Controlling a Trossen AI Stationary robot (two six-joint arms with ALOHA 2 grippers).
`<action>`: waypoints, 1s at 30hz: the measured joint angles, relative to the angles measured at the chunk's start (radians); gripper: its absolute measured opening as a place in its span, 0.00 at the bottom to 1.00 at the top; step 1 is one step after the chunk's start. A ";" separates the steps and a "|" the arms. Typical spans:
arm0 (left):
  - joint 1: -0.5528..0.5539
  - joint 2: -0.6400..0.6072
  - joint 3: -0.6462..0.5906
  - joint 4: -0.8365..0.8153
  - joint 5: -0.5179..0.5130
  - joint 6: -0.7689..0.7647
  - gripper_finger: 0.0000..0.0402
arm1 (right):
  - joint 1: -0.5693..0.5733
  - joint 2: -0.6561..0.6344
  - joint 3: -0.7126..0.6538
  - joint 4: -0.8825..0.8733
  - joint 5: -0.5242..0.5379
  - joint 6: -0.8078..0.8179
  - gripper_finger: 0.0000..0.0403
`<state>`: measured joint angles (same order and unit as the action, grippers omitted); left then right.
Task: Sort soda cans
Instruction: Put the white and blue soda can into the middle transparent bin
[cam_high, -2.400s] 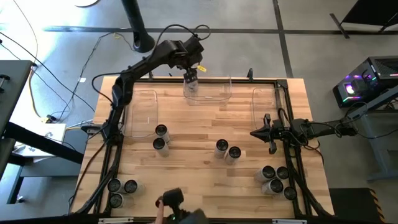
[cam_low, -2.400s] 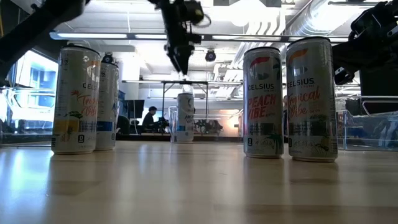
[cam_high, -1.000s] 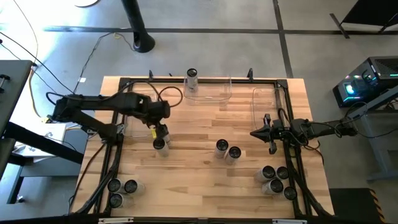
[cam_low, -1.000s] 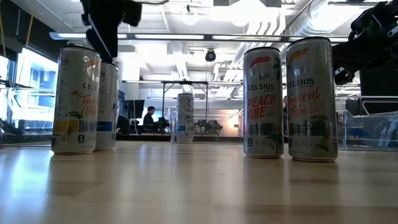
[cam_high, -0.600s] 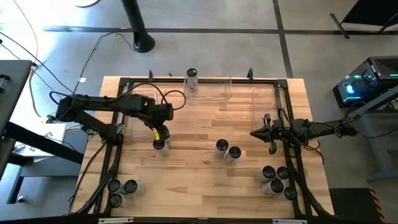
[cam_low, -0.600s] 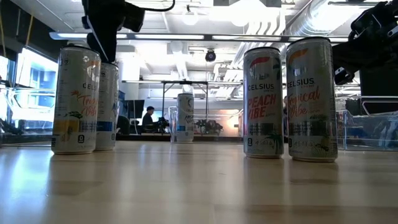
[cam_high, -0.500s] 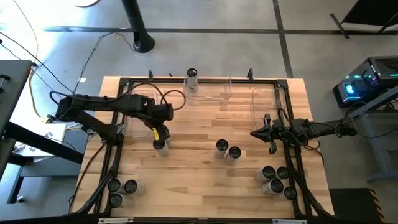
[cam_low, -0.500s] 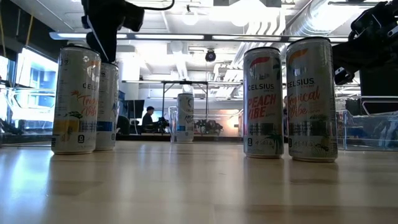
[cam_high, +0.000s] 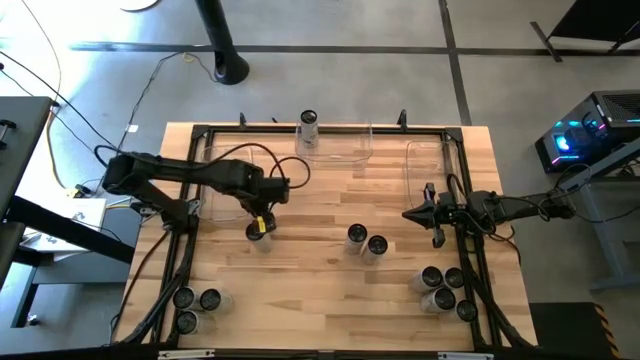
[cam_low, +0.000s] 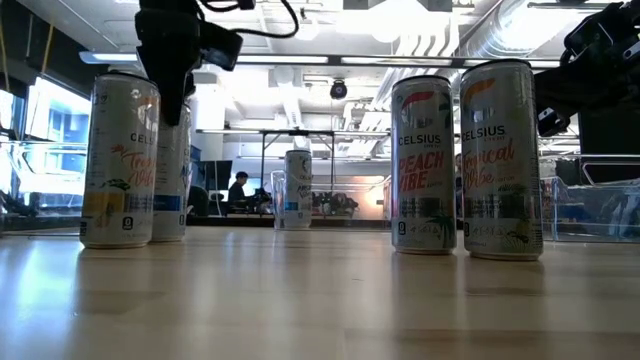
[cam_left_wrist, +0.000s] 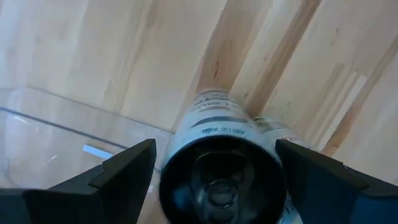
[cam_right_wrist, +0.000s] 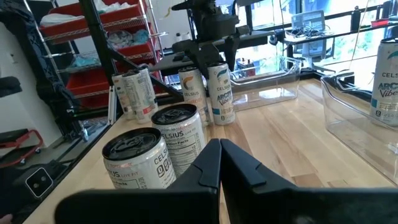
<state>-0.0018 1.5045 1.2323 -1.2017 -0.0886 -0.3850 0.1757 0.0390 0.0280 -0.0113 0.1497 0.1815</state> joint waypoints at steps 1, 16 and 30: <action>0.000 0.006 0.002 -0.001 0.005 0.006 0.80 | 0.000 0.000 0.000 0.000 0.000 0.000 0.00; 0.047 0.027 0.167 0.007 -0.051 0.193 0.60 | 0.000 0.000 0.000 0.000 0.004 0.000 0.00; 0.113 0.247 0.363 0.028 0.032 0.684 0.60 | 0.000 0.000 0.000 0.000 0.003 0.000 0.00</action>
<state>0.1116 1.7518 1.5954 -1.1740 -0.0566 0.2994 0.1757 0.0391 0.0280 -0.0116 0.1524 0.1814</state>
